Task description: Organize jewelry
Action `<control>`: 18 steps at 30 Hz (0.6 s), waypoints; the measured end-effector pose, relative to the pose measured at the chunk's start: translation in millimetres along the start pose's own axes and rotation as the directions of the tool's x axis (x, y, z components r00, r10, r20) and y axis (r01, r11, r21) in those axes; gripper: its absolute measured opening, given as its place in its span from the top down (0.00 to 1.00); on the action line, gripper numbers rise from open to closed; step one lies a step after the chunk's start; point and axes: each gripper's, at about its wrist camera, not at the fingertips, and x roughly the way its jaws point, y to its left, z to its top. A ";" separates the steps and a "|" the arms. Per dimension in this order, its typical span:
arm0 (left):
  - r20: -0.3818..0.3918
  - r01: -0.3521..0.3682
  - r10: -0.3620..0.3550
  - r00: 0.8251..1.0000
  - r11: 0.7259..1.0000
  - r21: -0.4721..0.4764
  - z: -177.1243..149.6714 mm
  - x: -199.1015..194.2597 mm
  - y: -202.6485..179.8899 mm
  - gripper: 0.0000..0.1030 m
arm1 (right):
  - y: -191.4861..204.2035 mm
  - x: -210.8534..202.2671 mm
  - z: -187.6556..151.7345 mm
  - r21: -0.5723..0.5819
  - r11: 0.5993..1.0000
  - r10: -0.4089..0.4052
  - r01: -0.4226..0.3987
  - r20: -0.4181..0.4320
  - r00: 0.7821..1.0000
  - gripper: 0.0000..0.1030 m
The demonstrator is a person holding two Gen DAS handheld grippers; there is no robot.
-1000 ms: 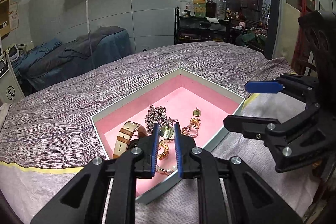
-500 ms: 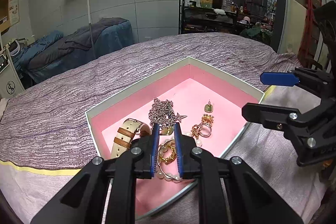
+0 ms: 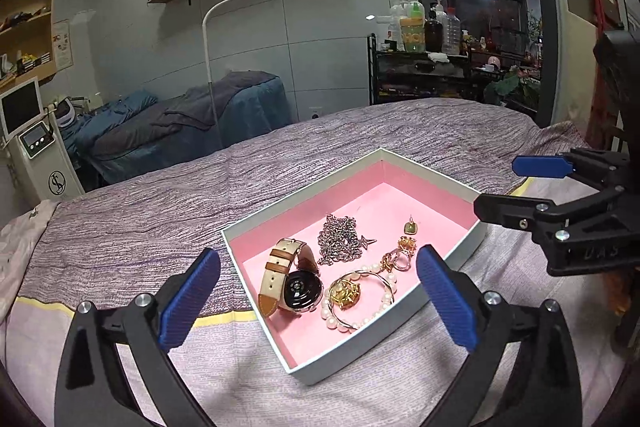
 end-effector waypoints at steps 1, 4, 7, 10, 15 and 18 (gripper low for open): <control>0.004 -0.004 0.004 1.000 1.000 -0.014 -1.3 -5.3 1.0 0.06 | 0.4 -4.5 -1.5 0.004 1.000 -0.004 0.003 0.011 1.000 0.19; 0.005 -0.032 0.032 0.999 0.999 -0.025 -7.4 -20.5 -0.7 0.06 | 1.2 -17.2 -7.2 0.011 1.000 -0.020 0.020 0.036 0.999 0.18; 0.009 -0.060 0.060 0.998 0.998 -0.023 -15.5 -36.0 -4.2 0.06 | 6.0 -30.4 -16.3 -0.001 1.000 -0.031 0.031 0.050 0.998 0.17; 0.002 -0.068 0.068 0.998 0.996 -0.063 -24.4 -49.5 -4.0 0.06 | 10.7 -43.8 -25.6 -0.022 0.999 -0.048 0.049 0.065 0.997 0.16; 0.007 -0.092 0.095 0.995 0.983 -0.158 -40.0 -71.9 -2.7 0.06 | 18.4 -67.4 -45.3 0.000 0.999 -0.040 0.040 0.080 0.996 0.15; 0.041 -0.129 0.139 0.989 0.973 -0.191 -48.9 -91.4 -5.6 0.06 | 26.0 -85.1 -58.3 -0.012 0.998 -0.060 0.061 0.108 0.992 0.15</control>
